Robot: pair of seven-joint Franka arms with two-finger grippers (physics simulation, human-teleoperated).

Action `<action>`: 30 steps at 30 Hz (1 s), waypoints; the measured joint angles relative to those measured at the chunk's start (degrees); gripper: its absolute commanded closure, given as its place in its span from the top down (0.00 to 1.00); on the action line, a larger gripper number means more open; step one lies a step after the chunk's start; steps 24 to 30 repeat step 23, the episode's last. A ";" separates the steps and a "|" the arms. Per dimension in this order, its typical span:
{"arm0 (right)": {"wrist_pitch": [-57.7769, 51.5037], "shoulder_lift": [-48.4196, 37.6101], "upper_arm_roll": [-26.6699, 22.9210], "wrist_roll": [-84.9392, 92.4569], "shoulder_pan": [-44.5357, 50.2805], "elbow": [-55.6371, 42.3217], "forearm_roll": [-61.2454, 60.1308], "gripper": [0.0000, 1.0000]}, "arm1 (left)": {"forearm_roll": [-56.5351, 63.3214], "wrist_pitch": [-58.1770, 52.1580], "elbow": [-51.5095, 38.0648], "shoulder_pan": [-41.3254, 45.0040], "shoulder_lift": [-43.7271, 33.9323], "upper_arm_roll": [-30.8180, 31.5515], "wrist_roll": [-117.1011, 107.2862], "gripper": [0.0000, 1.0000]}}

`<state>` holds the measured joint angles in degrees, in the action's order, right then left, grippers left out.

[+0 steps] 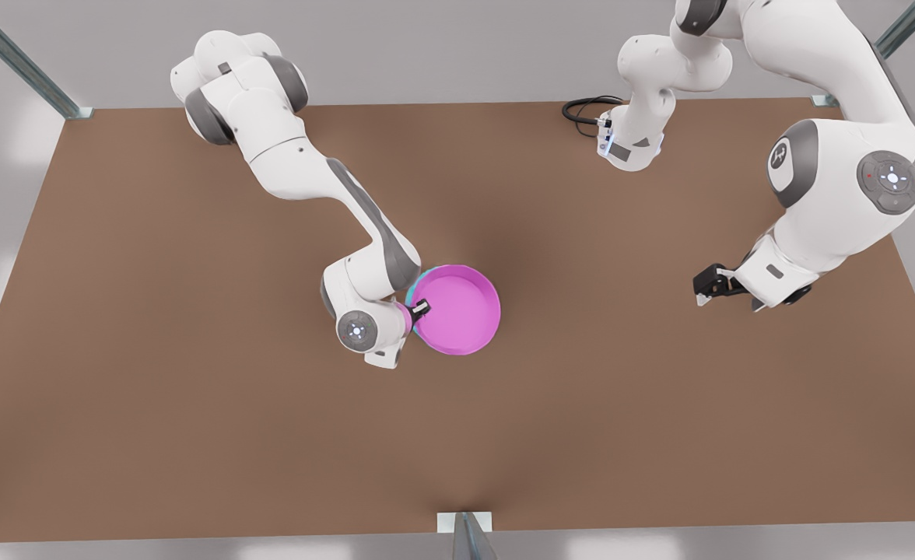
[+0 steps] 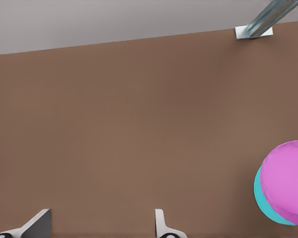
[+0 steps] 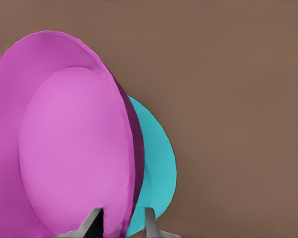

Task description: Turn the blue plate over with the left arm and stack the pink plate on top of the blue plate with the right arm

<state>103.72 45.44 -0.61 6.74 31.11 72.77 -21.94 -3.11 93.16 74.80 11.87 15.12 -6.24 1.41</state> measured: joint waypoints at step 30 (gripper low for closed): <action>-19.41 -32.46 0.44 3.62 -33.09 5.28 24.28 1.00 | -0.02 0.10 0.44 0.00 -0.18 0.00 -0.34 1.00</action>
